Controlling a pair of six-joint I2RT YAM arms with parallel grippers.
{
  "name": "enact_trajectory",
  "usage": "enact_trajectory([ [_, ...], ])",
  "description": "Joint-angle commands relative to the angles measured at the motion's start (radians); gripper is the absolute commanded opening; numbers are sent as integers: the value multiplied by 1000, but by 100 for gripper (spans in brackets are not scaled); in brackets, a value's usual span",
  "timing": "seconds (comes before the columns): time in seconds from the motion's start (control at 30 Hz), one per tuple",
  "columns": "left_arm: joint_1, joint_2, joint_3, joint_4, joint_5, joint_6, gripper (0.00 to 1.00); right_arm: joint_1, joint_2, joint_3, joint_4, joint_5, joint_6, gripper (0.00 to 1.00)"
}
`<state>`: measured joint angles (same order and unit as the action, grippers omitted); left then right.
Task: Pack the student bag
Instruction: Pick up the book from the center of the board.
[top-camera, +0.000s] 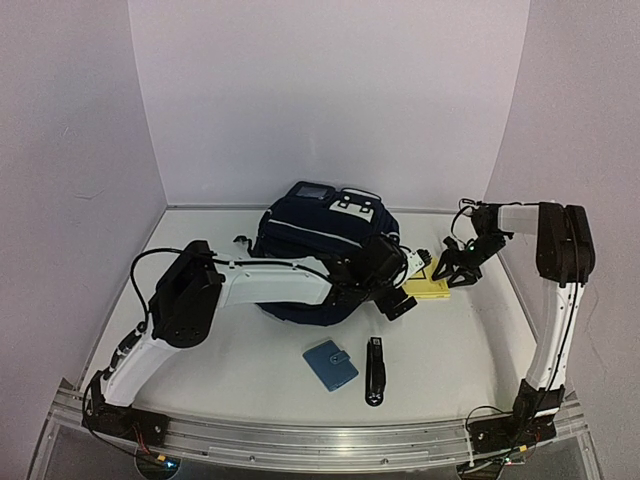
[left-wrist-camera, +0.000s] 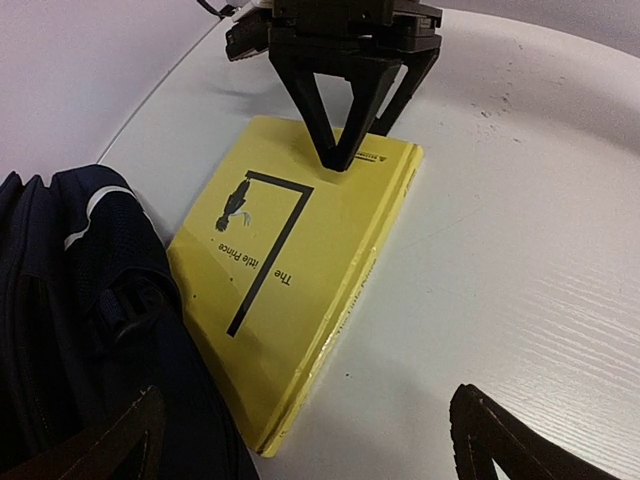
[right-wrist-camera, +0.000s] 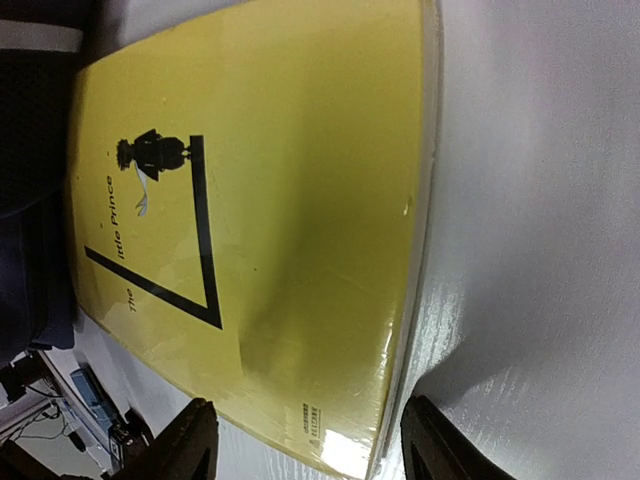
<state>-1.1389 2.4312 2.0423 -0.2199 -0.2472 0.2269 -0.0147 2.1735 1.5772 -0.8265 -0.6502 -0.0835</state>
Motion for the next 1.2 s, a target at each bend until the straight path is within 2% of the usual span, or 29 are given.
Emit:
enact_trajectory([
  [0.0, 1, 48, 47, 65, -36, 73, 100, 6, -28, 24, -5, -84, 15, 55],
  [0.17, 1, 82, 58, 112, -58, 144, 100, 7, -80, 41, -5, -173, 49, 50],
  [0.63, 2, 226, 154, 275, -163, 342, 99, 55, -186, 21, 3, -259, 117, 49],
  [0.87, 3, 279, 175, 397, -271, 439, 92, 73, -230, 2, 6, -264, 151, 50],
  [0.97, 3, 274, 157, 464, -308, 470, 79, 79, -246, -3, 6, -260, 161, 50],
  [1.1, 0, 240, 104, 552, -317, 487, 54, 78, -275, -12, 4, -251, 179, 51],
  [1.17, -1, 237, 100, 565, -317, 494, 46, 78, -292, -9, 4, -246, 186, 52],
])
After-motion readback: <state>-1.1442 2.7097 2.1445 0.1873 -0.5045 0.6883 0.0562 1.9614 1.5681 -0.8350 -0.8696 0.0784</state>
